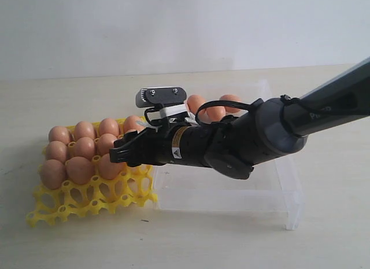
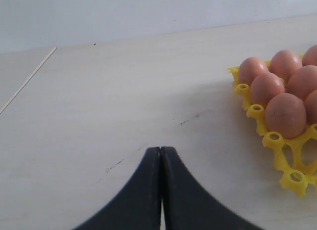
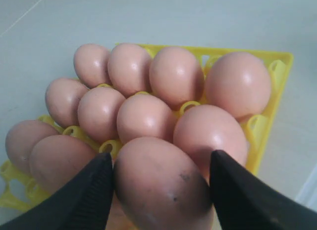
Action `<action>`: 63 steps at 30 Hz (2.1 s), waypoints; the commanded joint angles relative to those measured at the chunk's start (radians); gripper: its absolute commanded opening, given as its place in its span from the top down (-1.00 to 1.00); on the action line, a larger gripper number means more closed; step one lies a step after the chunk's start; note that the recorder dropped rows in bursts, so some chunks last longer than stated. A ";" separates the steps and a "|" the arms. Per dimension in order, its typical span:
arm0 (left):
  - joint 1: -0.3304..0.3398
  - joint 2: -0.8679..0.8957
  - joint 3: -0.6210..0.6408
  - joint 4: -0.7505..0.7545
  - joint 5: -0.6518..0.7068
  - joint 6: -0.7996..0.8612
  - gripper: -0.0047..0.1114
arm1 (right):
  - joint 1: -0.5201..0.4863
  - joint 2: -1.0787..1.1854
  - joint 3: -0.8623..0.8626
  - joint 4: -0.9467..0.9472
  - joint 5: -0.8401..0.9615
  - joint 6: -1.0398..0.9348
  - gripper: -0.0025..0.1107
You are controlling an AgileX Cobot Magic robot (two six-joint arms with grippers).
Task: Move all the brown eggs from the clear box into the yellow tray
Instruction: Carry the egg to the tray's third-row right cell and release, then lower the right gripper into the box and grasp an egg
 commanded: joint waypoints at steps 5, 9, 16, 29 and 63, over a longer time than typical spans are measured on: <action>-0.006 -0.006 -0.004 0.001 -0.008 -0.005 0.92 | -0.007 0.004 0.003 0.004 -0.050 0.002 0.64; -0.006 -0.006 -0.004 0.001 -0.008 -0.005 0.92 | -0.007 0.004 0.003 0.002 -0.050 0.030 0.07; -0.006 -0.006 -0.004 0.001 -0.008 -0.005 0.92 | -0.007 -0.009 0.003 -0.032 -0.020 0.058 -0.24; -0.006 -0.006 -0.004 0.001 -0.008 -0.005 0.92 | -0.267 -0.275 -0.197 0.196 0.899 -0.504 -0.22; -0.006 -0.006 -0.004 0.001 -0.008 -0.005 0.92 | -0.359 0.262 -0.750 0.520 1.043 -0.844 -0.22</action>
